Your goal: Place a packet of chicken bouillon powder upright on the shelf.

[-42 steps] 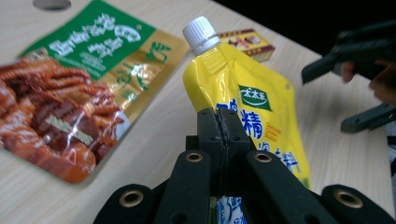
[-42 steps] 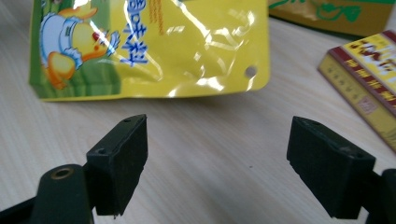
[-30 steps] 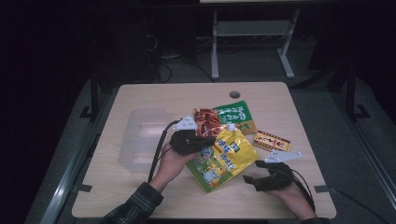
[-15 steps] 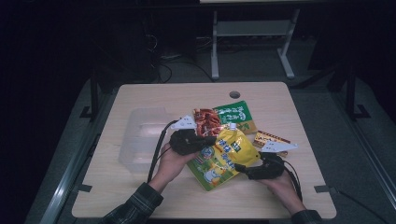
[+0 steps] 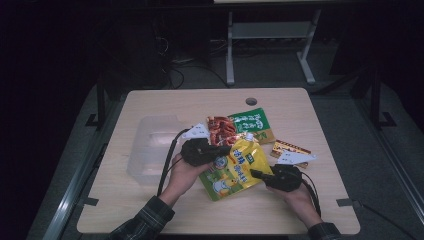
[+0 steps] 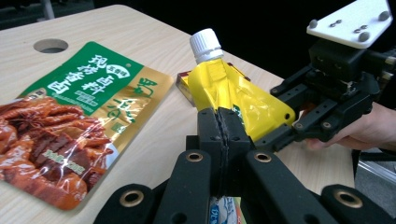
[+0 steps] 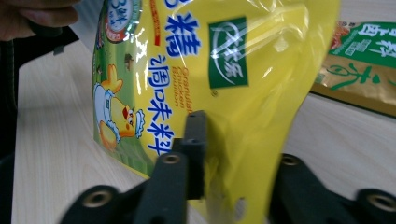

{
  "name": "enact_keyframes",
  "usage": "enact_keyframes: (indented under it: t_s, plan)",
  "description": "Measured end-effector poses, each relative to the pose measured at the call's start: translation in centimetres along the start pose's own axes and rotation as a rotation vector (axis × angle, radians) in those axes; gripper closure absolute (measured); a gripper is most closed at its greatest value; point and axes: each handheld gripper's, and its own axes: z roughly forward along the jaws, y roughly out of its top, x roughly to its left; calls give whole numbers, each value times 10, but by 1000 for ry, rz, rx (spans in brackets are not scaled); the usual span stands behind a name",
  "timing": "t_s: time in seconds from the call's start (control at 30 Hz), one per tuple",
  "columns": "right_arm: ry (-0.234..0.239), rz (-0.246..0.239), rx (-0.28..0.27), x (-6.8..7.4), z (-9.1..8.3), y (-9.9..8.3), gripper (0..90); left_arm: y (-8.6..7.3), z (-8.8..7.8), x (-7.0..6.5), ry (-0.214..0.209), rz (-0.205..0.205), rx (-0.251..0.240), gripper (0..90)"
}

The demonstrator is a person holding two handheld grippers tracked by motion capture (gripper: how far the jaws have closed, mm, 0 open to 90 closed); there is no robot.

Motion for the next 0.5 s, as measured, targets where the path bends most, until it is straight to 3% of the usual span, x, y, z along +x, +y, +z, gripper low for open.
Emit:
enact_keyframes:
  t_s: [0.17,0.5]
  plan:
    - [31,-7,0,-3,-6,5,897,0,-1,-1,3,4,-14,896]
    - [26,-91,55,-4,-19,27,900,2,-3,1,21,27,-5,861]
